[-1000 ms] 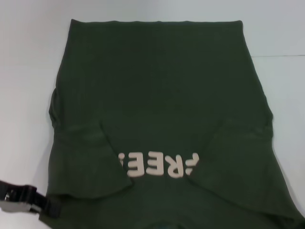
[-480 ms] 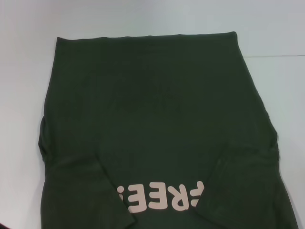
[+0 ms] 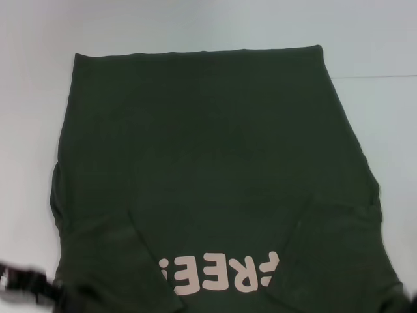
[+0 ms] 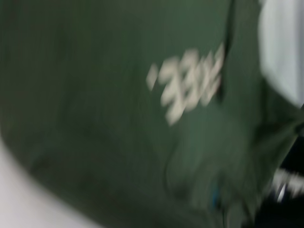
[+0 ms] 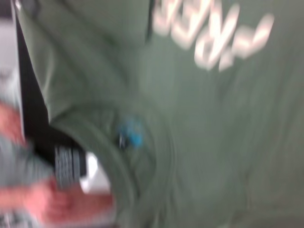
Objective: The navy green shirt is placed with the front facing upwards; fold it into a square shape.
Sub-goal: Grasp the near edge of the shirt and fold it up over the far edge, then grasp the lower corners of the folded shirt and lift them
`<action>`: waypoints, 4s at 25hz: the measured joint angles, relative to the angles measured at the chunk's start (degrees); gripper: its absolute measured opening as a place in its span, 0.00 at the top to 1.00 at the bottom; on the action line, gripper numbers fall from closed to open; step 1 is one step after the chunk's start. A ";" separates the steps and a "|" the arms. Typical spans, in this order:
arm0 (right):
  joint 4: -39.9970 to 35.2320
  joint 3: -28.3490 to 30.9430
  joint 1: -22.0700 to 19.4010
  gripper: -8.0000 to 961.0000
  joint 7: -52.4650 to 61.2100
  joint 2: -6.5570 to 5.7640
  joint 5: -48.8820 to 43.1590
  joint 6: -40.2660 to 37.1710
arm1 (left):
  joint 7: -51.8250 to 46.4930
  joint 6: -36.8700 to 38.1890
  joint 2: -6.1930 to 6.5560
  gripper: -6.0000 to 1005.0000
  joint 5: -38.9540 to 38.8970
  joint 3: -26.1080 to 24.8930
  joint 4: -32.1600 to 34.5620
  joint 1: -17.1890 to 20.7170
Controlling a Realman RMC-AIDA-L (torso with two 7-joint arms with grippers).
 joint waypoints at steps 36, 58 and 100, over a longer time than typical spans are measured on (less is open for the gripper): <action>6.64 25.97 0.60 0.95 -7.59 4.77 26.29 43.09 | 19.20 -40.96 -4.85 0.96 -39.16 -16.82 -11.98 3.77; 8.14 25.17 1.62 0.95 -15.94 10.05 32.56 54.14 | 28.94 -55.61 -9.10 0.96 -42.94 -16.17 -15.23 -0.14; 9.75 18.38 -5.63 0.18 -6.18 4.57 34.92 42.60 | 13.08 -44.26 -5.76 0.17 -33.15 -9.45 -7.57 5.06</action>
